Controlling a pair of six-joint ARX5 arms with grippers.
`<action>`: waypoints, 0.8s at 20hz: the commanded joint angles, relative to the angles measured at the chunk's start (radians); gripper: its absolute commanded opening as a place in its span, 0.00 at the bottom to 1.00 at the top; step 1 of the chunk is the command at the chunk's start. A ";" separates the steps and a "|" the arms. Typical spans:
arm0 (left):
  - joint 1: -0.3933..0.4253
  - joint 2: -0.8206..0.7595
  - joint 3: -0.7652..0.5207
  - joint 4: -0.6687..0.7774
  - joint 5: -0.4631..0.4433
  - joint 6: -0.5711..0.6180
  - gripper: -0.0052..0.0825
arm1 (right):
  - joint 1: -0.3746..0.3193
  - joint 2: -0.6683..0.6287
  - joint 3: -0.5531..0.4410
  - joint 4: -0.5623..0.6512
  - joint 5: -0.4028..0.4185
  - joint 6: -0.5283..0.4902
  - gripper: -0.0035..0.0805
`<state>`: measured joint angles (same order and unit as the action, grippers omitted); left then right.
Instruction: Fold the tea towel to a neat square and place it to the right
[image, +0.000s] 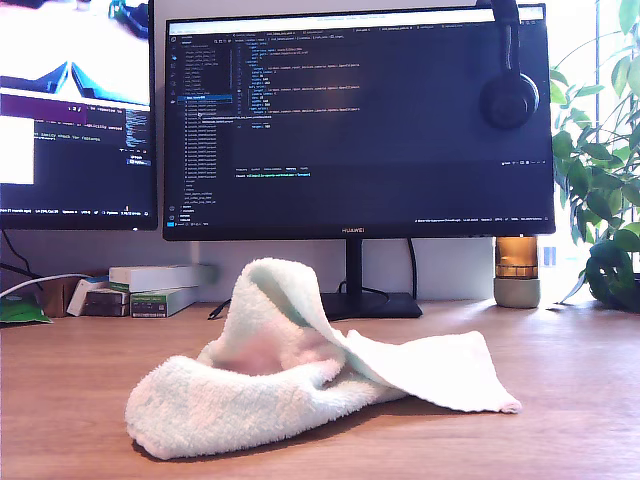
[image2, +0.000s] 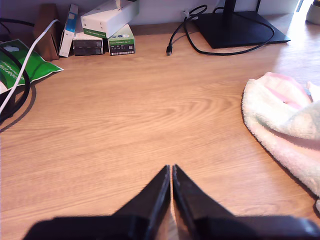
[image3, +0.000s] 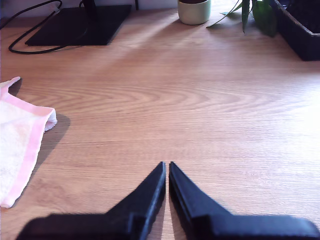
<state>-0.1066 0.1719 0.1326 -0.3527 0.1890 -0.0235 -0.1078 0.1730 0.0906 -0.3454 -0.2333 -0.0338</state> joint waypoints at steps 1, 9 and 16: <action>-0.001 0.003 -0.014 0.148 0.042 -0.003 0.04 | 0.015 0.003 -0.010 0.041 0.001 0.007 0.03; -0.007 0.005 -0.014 0.136 0.098 -0.029 0.04 | 0.016 0.003 -0.010 0.048 -0.007 0.008 0.03; -0.122 0.006 -0.014 0.275 0.380 -0.066 0.04 | 0.066 0.006 0.008 0.157 -0.148 0.267 0.03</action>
<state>-0.2180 0.1722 0.1322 -0.0914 0.5568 -0.0807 -0.0525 0.1730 0.0910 -0.2031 -0.3729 0.2077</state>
